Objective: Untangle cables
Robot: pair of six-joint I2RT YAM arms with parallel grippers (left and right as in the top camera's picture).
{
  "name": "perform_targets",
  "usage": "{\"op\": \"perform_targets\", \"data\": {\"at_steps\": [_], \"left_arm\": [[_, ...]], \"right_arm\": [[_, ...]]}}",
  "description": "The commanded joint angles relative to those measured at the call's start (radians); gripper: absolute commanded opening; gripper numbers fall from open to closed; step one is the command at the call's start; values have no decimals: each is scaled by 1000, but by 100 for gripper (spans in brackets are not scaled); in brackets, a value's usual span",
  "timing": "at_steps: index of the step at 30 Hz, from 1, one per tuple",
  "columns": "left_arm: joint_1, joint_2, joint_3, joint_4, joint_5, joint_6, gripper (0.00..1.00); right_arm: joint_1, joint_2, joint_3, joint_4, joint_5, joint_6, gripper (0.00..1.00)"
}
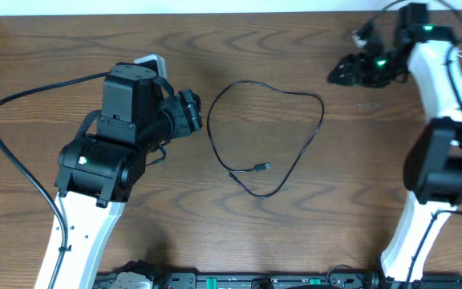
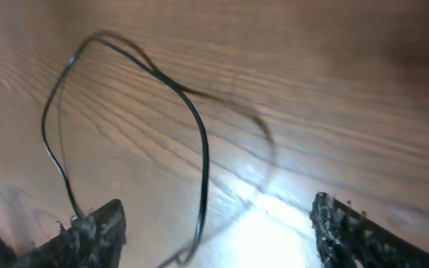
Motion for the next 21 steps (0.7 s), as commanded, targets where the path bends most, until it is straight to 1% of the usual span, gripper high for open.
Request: {"op": "perform_targets", "data": {"at_steps": [1, 5, 7, 8, 9, 10, 11, 12, 13, 16, 21], "left_arm": [[4, -5, 13, -6, -13, 20, 75], [4, -5, 10, -10, -13, 20, 75], [4, -5, 9, -16, -13, 20, 75], [4, -4, 8, -18, -13, 20, 75], [4, -4, 7, -20, -13, 20, 75], [4, -4, 4, -21, -13, 20, 75], [4, -4, 2, -20, -13, 20, 75], [4, -4, 2, -20, -13, 20, 75], [4, -3, 2, -20, -13, 20, 75], [4, -3, 2, -19, -13, 20, 75], [4, -3, 2, -19, -13, 19, 75]], "right_arm": [[45, 98, -5, 28, -78, -25, 69], [89, 165, -5, 47, -119, -25, 63], [105, 183, -5, 57, -134, -24, 58], [114, 193, -5, 65, -138, -19, 53], [119, 195, -5, 72, -137, -8, 49], [132, 200, -5, 90, -136, 14, 37], [141, 200, -5, 99, -127, 25, 30], [145, 200, -5, 106, -123, 34, 26], [150, 199, -5, 113, -116, 48, 18], [153, 199, -5, 118, -82, 82, 1], [136, 138, 0, 103, -82, 100, 1]]}}
